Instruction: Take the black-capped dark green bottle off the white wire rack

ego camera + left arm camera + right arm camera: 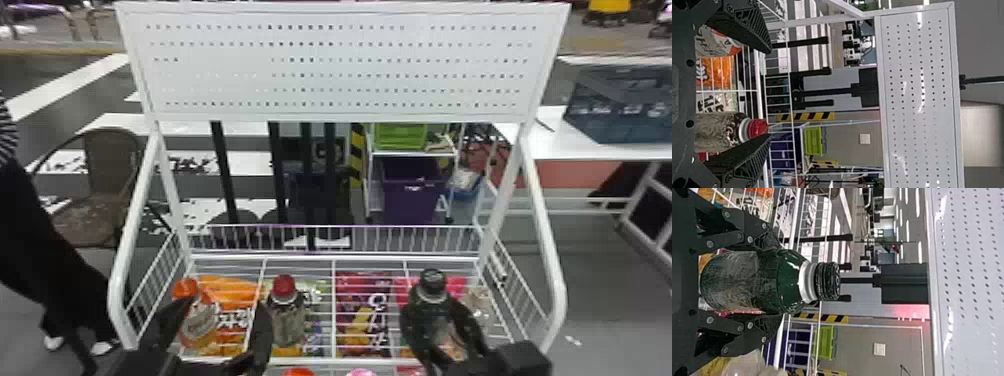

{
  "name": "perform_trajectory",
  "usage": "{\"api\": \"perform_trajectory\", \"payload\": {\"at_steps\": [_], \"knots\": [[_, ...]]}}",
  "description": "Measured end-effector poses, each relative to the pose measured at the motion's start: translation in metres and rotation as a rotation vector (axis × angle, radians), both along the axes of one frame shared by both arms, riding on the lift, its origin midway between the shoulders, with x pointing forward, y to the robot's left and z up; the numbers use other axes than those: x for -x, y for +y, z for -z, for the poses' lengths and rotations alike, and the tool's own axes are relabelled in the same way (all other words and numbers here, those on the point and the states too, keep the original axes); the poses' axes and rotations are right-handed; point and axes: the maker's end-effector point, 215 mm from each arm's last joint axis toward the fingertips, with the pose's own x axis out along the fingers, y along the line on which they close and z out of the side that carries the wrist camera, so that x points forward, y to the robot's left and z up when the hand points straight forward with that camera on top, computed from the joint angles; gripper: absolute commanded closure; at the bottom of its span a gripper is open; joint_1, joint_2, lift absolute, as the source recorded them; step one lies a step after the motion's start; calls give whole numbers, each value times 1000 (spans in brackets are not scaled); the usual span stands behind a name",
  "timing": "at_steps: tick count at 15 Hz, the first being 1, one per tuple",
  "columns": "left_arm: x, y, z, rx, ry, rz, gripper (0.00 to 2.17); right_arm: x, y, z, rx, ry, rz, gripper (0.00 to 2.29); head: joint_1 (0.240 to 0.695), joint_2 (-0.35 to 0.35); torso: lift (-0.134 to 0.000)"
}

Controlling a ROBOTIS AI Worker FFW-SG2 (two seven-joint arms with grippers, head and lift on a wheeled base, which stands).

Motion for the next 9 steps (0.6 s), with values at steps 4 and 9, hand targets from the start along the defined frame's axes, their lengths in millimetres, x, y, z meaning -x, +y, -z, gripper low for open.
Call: {"api": "perform_trajectory", "payload": {"at_steps": [4, 9], "knots": [[-2, 1, -5, 3, -10, -1, 137, 31, -51, -31, 7, -16, 56, 1760, 499, 0, 0], [-6, -3, -7, 8, -16, 1, 137, 80, -89, -79, 1, -63, 83, 1757, 499, 0, 0]]}}
